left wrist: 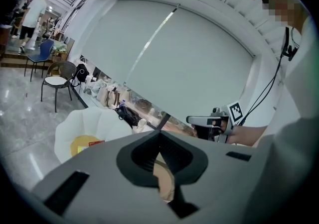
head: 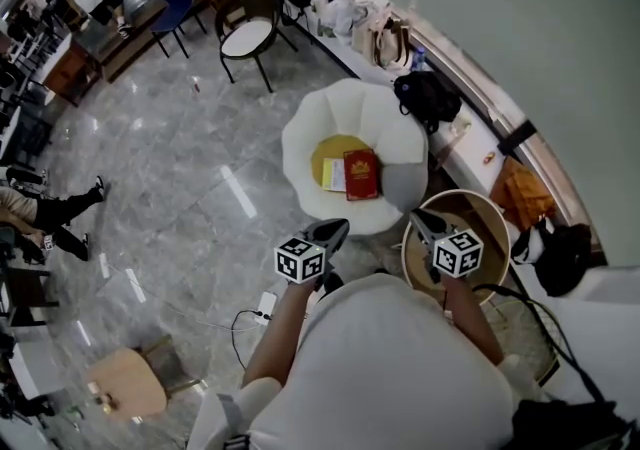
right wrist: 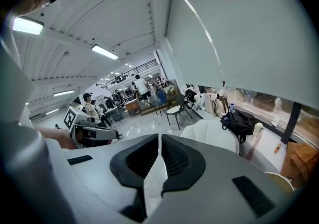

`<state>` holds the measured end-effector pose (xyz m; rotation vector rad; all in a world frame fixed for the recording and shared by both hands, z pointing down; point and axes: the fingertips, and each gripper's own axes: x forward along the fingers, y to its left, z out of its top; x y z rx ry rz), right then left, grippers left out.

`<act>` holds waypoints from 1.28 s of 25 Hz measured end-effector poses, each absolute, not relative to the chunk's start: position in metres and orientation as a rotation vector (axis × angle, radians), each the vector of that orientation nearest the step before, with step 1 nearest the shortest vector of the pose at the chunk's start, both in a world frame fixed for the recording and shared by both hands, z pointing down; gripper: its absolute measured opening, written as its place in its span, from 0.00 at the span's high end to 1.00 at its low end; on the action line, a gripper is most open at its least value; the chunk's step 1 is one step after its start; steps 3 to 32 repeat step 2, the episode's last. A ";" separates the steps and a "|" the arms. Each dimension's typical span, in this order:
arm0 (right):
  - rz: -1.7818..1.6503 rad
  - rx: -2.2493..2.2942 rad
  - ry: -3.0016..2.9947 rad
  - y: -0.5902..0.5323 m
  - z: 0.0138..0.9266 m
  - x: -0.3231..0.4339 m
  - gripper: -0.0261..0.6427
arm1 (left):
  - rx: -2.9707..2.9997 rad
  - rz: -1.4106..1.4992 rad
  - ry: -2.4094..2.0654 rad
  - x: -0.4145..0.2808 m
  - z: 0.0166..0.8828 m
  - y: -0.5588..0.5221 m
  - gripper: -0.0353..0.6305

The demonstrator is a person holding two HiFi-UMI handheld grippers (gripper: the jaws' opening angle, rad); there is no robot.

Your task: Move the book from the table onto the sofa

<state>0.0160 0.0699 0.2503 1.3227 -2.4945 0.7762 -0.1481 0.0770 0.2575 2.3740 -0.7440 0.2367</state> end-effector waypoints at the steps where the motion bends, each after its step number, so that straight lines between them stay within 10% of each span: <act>1: 0.775 1.322 -2.496 0.067 0.250 0.016 0.89 | 2.374 0.238 -0.744 -0.148 0.257 0.074 0.94; 32: 0.774 1.321 -2.497 0.064 0.249 0.015 0.89 | 2.375 0.239 -0.745 -0.148 0.257 0.071 0.94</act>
